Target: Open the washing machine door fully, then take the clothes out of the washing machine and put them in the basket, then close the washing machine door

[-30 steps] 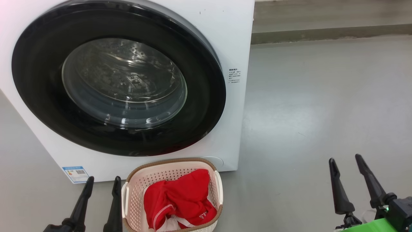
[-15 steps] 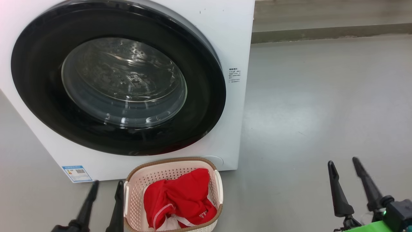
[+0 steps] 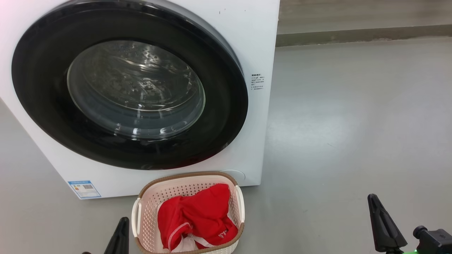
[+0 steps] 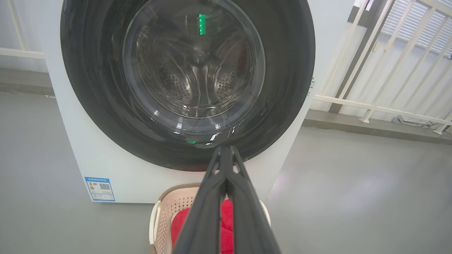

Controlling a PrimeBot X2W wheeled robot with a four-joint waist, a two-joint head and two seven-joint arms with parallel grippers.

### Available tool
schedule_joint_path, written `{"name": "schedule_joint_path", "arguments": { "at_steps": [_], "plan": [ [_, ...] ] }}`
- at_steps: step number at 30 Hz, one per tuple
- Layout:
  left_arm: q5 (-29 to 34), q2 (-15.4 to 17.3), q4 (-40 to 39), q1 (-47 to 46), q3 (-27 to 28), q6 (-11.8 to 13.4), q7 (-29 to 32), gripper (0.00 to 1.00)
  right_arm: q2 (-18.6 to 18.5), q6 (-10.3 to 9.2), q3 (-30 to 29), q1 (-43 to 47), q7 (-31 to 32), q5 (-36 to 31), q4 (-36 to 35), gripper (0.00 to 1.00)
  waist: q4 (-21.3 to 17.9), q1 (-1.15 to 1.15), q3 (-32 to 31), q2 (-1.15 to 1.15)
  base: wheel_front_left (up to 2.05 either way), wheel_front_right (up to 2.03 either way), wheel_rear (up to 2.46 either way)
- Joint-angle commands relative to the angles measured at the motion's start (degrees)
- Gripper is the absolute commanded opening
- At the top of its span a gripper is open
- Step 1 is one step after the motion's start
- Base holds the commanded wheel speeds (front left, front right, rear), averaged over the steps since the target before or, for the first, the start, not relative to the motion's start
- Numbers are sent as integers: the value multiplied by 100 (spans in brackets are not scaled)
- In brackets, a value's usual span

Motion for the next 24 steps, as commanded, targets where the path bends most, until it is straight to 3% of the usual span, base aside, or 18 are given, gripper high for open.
{"name": "schedule_joint_path", "arguments": {
  "at_steps": [1,24],
  "plan": [
    [-154,29,-109,-181,67,-8,30,0,-60,-1,17,-202,35,144,-121,0,1,1,8,0,0,0,0],
    [-1641,41,15,-387,170,-25,401,0,-133,-2,41,-494,377,1658,91,0,6,-1,77,0,0,0,0]
  ]
}}
